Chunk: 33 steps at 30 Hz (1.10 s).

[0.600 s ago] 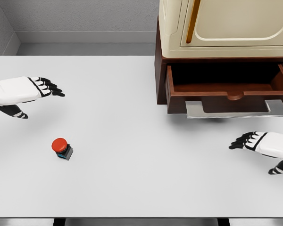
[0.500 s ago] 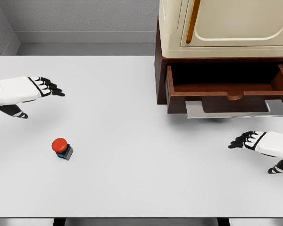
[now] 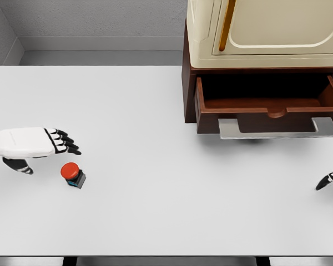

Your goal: Put the switch into the drawer with left arm, and close the drawer with right arm

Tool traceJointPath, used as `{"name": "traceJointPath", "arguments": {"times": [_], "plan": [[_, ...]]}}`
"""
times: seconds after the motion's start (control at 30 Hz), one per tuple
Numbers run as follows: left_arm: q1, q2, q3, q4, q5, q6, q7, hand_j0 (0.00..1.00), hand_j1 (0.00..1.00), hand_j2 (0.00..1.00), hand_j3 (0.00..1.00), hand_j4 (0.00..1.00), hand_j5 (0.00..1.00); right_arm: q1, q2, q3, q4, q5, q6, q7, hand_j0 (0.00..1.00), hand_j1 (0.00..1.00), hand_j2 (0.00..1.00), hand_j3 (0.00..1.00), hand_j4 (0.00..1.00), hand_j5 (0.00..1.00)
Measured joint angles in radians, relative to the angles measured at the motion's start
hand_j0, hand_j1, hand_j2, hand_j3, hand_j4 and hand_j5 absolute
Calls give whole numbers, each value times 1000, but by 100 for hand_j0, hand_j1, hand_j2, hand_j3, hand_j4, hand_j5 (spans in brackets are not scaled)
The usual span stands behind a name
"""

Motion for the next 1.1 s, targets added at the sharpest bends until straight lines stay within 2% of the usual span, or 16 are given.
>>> {"name": "traceJointPath", "arguments": {"times": [0.2,0.47,0.6,0.8,0.9,1.1], "plan": [[1,-21,-14,-20,-2,0,-24,100,100,100,100,100,100,17,39,-121,-5,-55,1,0,51,51,51,51,51,51],[8,-54,-23,-58,-1,0,-48,100,100,100,100,100,100,18,38,-143,-52,-90,0,0,50,50,50,50,50,50],[5,-59,-27,-63,-2,0,-49,83,83,83,83,83,83,18,32,-144,-60,-93,0,0,50,50,50,50,50,50],[3,-61,-28,-66,-2,0,-50,80,80,80,80,80,80,18,22,-155,-63,-126,0,0,50,50,50,50,50,50],[3,-61,-28,-67,-2,0,-50,74,74,74,74,74,74,20,18,-163,-64,-134,0,0,50,50,50,50,50,50],[5,-52,-30,-85,-1,0,-50,74,74,74,74,74,74,38,16,-178,-64,-139,0,0,51,51,51,51,51,51]]}}
